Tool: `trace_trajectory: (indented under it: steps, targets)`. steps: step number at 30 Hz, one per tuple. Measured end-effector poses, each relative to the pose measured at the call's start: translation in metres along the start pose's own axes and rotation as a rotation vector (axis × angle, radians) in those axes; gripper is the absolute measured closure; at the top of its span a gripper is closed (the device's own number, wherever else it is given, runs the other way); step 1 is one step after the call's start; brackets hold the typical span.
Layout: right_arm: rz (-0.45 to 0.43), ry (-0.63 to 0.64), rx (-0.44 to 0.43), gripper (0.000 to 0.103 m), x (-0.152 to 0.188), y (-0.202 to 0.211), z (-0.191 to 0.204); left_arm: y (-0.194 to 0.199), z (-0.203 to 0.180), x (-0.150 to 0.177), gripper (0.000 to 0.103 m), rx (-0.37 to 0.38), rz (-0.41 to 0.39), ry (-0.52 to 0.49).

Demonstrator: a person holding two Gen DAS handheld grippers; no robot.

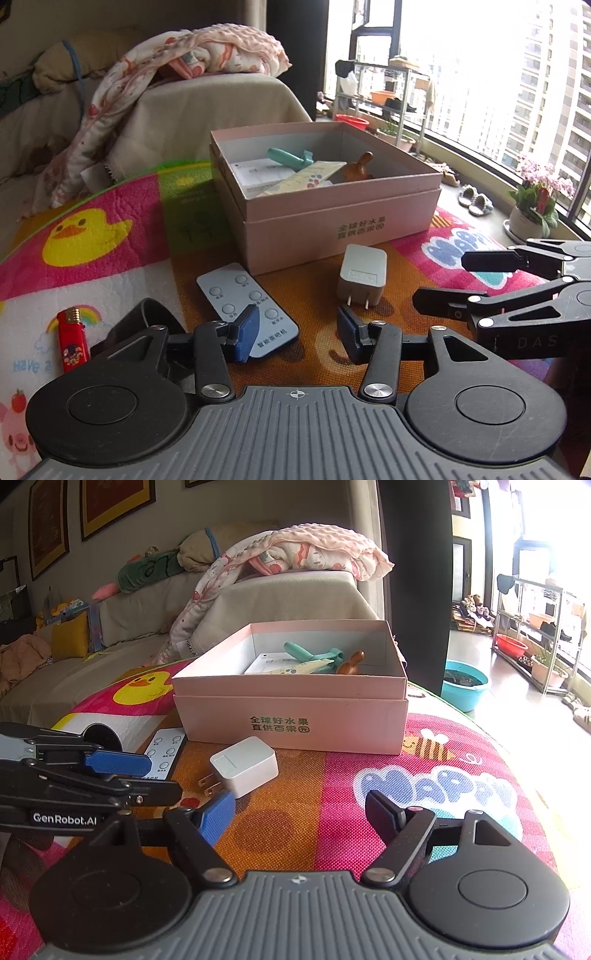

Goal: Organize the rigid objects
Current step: 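Withdraw the left tool and move it toward the white remote control, then lower the left tool around the white remote control and close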

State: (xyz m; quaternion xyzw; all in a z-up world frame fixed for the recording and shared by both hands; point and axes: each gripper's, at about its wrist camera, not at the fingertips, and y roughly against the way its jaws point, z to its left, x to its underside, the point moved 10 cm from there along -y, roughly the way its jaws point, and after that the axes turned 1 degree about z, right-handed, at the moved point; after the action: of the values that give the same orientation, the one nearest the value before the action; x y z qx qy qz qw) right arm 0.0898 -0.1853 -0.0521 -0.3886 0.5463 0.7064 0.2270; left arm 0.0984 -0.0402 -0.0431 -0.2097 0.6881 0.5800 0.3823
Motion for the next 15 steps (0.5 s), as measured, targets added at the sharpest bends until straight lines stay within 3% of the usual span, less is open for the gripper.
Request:
trace_trajectory:
  steps: [4, 7, 15]
  targets:
    - [0.005, -0.003, -0.002, 0.025, 0.001, -0.001, 0.000, 0.001, 0.017, -0.008, 0.052, -0.050, -0.014, 0.041]
    - [0.004, -0.005, -0.002, 0.025, 0.001, 0.000, 0.000, -0.001, 0.026, -0.012, 0.057, -0.058, -0.007, 0.073]
    - [0.008, -0.007, 0.000, 0.025, 0.001, 0.000, -0.001, -0.016, 0.028, -0.022, 0.057, -0.065, 0.010, 0.074]
